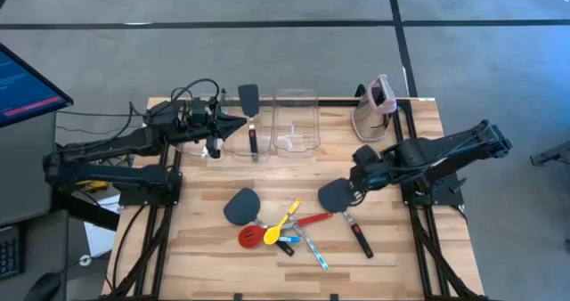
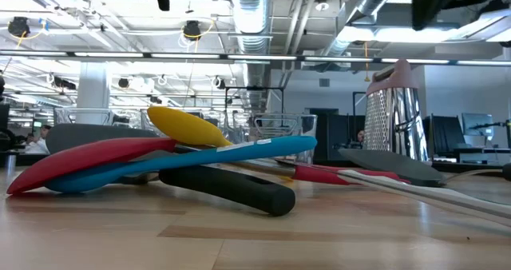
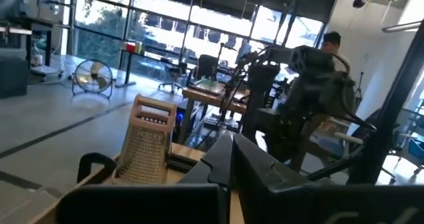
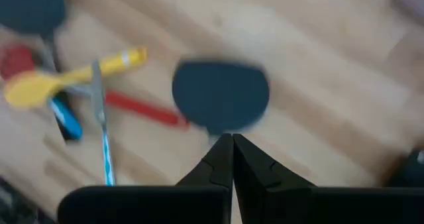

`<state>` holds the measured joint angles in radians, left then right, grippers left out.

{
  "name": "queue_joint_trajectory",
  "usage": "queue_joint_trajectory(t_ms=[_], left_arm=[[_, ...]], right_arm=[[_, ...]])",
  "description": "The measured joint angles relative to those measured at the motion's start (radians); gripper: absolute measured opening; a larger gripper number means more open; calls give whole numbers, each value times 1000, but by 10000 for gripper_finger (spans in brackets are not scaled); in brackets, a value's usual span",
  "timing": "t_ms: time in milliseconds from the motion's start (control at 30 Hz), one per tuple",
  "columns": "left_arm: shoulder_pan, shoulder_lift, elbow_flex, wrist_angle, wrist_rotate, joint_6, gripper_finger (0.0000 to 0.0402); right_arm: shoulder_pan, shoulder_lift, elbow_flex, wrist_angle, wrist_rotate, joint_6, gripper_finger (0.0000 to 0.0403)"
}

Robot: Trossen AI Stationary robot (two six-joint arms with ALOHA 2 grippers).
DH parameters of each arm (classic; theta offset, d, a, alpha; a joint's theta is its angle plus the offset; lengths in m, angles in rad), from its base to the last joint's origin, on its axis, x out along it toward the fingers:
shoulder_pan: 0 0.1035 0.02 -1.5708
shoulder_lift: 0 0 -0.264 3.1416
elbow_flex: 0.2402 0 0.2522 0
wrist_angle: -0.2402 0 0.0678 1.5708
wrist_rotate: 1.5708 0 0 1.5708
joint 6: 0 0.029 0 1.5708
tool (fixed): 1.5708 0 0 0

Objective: Pick & Place Kitchen Items
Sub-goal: Put the black spatula into the middle transparent bin

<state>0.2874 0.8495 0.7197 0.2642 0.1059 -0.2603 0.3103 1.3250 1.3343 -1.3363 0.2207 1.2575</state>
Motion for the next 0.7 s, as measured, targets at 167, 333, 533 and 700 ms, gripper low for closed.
queue_joint_trajectory(t_ms=[167,333,533,700], left_arm=[[0,23,2,9,-4,0,2],[0,39,1,1,-4,-4,2],[0,47,1,7,-4,-5,2],[0,48,1,7,16,-5,2]], right_arm=[[12,74,1,16,-103,-90,0],[35,164,2,9,-124,-106,0],[43,267,1,-24,-161,-98,24],[56,308,1,-13,-180,-164,66]])
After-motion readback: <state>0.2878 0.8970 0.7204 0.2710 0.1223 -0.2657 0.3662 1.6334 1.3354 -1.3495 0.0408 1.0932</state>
